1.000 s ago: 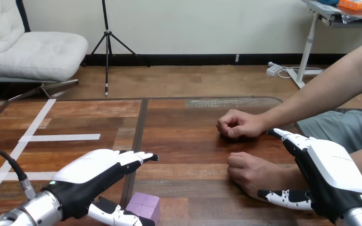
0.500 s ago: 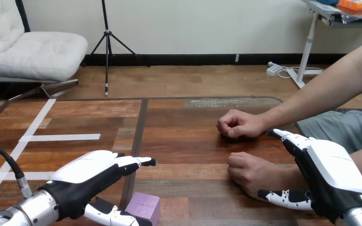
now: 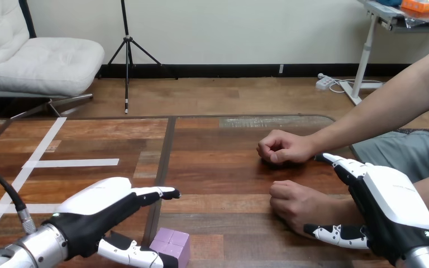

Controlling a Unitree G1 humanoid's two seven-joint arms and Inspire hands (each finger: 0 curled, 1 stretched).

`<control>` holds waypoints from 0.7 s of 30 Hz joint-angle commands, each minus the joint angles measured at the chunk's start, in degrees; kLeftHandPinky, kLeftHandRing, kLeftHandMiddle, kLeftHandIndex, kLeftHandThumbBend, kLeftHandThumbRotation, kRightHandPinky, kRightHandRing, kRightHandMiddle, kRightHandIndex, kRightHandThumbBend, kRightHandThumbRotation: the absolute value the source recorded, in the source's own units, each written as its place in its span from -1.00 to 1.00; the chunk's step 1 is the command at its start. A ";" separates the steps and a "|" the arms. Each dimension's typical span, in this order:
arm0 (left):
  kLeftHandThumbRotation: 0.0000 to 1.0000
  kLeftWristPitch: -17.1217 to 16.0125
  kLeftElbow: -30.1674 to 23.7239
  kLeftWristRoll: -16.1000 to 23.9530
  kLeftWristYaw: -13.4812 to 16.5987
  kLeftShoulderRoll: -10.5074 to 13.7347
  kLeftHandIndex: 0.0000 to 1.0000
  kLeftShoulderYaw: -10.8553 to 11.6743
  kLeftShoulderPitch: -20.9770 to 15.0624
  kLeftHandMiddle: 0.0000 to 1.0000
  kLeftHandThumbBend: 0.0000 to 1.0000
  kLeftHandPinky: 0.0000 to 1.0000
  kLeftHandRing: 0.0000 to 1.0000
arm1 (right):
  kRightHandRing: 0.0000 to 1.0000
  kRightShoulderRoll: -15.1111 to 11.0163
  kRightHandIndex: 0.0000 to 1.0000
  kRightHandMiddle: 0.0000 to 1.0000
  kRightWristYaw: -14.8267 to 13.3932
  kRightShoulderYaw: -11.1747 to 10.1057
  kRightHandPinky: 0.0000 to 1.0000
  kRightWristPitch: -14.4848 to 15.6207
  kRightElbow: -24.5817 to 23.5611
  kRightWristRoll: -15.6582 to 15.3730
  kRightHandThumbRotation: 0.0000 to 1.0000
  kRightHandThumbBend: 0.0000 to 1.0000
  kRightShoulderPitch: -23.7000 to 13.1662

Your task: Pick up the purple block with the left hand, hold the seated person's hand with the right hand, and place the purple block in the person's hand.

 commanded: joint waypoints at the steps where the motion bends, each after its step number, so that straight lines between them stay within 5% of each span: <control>1: 0.27 1.12 -3.15 -0.54 1.15 -0.22 0.73 0.08 -1.17 0.73 0.88 0.32 0.68 | 0.80 0.26 0.74 0.76 -0.97 0.21 0.87 -0.65 -2.86 0.28 -0.58 0.39 -2.28; 21: -0.15 0.46 -0.86 1.59 2.80 -2.22 0.58 -4.13 -3.06 0.61 0.66 0.10 0.48 | 0.79 0.21 0.73 0.75 -0.88 0.10 0.86 -0.85 -2.92 0.03 -0.54 0.38 -2.23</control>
